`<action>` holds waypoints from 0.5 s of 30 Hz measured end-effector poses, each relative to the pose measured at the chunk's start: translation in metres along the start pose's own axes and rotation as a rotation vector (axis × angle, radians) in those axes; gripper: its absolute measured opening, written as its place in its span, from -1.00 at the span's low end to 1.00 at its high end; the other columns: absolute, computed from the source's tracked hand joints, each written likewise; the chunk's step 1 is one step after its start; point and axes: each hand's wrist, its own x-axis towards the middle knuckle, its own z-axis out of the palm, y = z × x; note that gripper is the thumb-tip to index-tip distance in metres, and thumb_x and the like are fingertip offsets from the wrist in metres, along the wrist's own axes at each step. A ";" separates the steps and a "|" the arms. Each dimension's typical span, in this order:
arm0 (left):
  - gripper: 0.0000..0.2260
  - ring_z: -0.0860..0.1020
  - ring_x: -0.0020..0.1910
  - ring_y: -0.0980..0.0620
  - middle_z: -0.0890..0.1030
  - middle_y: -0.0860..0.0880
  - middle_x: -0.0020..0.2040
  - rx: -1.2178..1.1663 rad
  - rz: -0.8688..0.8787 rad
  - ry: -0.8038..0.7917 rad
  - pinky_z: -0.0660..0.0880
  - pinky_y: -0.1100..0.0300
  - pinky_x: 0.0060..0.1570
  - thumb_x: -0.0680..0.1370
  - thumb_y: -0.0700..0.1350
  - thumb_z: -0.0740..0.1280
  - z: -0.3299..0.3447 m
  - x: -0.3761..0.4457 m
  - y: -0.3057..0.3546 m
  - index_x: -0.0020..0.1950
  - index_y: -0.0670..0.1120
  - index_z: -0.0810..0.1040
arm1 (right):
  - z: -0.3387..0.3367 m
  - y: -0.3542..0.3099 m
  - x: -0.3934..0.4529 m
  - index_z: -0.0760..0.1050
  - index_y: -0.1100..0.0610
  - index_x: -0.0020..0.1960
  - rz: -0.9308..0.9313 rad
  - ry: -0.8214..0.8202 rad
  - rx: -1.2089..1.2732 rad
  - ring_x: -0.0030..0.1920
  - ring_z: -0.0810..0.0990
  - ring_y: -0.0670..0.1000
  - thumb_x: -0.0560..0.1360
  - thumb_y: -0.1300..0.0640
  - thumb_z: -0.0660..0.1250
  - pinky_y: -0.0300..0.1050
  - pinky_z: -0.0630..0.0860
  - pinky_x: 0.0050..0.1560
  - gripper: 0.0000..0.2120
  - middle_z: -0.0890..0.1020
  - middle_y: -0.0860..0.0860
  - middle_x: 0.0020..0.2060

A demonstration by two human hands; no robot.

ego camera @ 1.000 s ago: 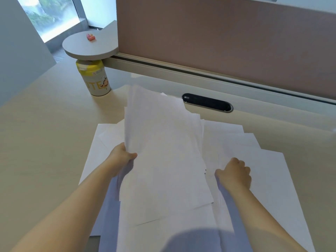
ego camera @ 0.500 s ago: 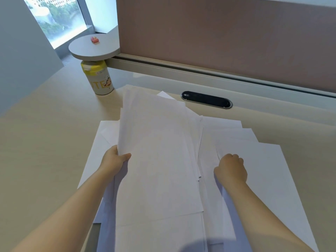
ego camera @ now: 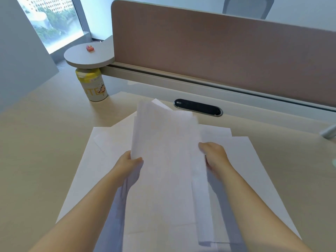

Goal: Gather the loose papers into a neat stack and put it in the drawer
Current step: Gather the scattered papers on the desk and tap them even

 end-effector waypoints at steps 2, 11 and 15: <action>-0.62 0.50 0.12 -0.18 0.52 -0.22 0.16 -0.040 -0.033 0.006 0.40 0.03 0.10 0.57 -0.07 0.19 0.002 -0.001 0.001 0.27 -0.30 0.40 | 0.007 -0.001 -0.005 0.47 0.18 -0.24 0.081 -0.157 0.117 -0.35 0.57 0.00 0.54 0.10 0.21 -0.22 0.51 -0.31 -0.77 0.60 0.15 -0.23; -0.75 0.37 -0.16 0.01 0.38 -0.04 -0.14 -0.109 -0.103 0.039 0.31 0.16 -0.13 0.57 0.04 0.15 -0.002 -0.003 -0.015 -0.22 -0.08 0.35 | -0.039 0.053 0.008 0.34 0.26 0.33 0.170 0.259 -0.594 0.26 0.40 0.24 0.39 0.15 0.30 0.07 0.43 0.25 -0.47 0.40 0.21 0.30; -0.55 0.31 0.42 -0.13 0.37 -0.10 0.37 -0.109 -0.071 -0.009 0.30 0.03 0.32 0.58 -0.07 0.19 0.012 -0.013 -0.012 0.43 -0.20 0.23 | -0.023 0.063 0.009 0.38 0.22 -0.02 0.122 0.122 -0.280 -0.04 0.47 0.07 0.33 0.29 0.32 -0.20 0.49 -0.12 -0.75 0.45 0.22 0.23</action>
